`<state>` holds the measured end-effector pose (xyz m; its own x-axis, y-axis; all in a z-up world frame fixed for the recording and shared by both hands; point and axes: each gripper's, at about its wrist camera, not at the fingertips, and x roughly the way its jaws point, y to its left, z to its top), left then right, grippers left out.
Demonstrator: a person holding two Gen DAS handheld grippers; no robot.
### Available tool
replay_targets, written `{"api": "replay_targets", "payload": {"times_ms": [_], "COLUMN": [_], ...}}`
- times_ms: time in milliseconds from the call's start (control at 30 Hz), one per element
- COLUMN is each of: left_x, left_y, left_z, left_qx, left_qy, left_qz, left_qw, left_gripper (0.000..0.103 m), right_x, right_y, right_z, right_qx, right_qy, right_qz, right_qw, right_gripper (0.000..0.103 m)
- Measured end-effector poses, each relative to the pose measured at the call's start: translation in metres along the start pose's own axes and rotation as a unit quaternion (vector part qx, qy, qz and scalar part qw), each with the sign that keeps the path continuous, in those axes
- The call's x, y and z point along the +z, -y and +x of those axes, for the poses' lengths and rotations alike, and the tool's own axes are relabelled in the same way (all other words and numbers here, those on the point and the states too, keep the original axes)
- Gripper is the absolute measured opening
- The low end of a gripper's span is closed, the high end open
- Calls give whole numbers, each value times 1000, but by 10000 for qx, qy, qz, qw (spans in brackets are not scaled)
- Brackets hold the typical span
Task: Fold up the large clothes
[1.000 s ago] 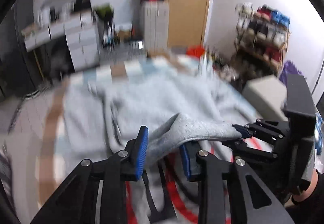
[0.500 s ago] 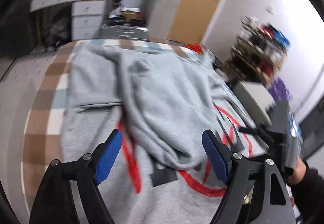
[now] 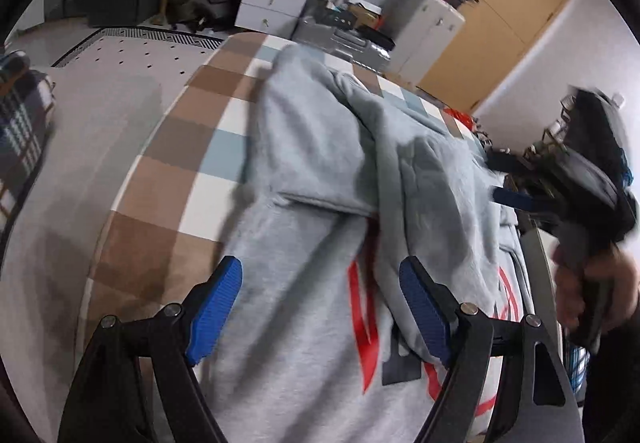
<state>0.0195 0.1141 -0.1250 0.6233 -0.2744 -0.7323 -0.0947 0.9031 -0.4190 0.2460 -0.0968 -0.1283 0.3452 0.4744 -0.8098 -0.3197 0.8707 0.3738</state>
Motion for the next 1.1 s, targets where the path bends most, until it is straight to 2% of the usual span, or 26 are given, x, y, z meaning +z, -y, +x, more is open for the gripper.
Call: {"api": "replay_targets", "payload": {"times_ms": [67, 100, 133, 167, 200, 233, 267, 367, 433, 467, 533, 600, 700, 767, 800, 867, 1000, 1100], "left_x": [1, 2, 3, 3, 4, 4, 4, 5, 1, 0, -5, -9, -15, -19, -21, -24, -34, -30], "left_y": [-4, -6, -8, -9, -11, -12, -11, -6, 3, 5, 18, 28, 44, 56, 63, 75, 98, 105], "left_z": [0, 0, 1, 1, 1, 1, 1, 2, 1, 1, 2, 4, 8, 13, 16, 21, 29, 35], "left_qx": [94, 103, 105, 110, 145, 135, 101, 62, 25, 9, -57, -93, -149, -192, -156, -6, 327, 241], "left_qy": [30, 17, -8, -15, -19, -21, -33, -9, 26, 25, 24, 34, 23, -31, -41, 26, 226, 196], "left_qz": [-6, -5, 6, 7, -19, -46, -47, 5, 107, 152, 316, 435, 646, 826, 953, 1268, 2036, 2217], "left_qw": [10000, 9999, 9999, 9999, 9999, 9999, 9999, 10000, 9999, 9999, 9995, 9990, 9978, 9964, 9953, 9919, 9782, 9746], "left_gripper": [78, 78, 78, 78, 78, 78, 78, 78, 78, 78, 78, 78, 78, 78, 78, 78, 78, 78], "right_x": [21, 25, 29, 27, 27, 24, 19, 2, -18, -24, -50, -68, -110, -137, -146, -161, -171, -163], "right_y": [-11, -15, -22, -25, -23, -22, -20, -17, -16, -15, 3, 19, 48, 71, 83, 98, 88, 65], "right_z": [38, 49, 65, 74, 79, 80, 74, 34, -9, -23, -58, -73, -86, -80, -71, -54, -40, -46], "right_qx": [8, -164, -614, -888, -1009, -998, -885, -618, -492, -443, -123, 71, 322, 383, 407, 360, 200, -137], "right_qy": [-264, -321, -378, -481, -555, -566, -464, 65, 637, 792, 1131, 1267, 1378, 1347, 1302, 1139, 1045, 1126], "right_qz": [176, 55, -114, -167, -181, -160, -116, -259, -489, -486, -181, 96, 627, 977, 1177, 1327, 1010, 384], "right_qw": [9995, 9993, 9973, 9947, 9932, 9933, 9949, 9977, 9956, 9947, 9933, 9919, 9879, 9853, 9836, 9839, 9892, 9928], "right_gripper": [100, 99, 96, 80, 42, 23, 11, 10, 10, 10, 10, 10, 10, 10, 6, 6, 6, 7]}}
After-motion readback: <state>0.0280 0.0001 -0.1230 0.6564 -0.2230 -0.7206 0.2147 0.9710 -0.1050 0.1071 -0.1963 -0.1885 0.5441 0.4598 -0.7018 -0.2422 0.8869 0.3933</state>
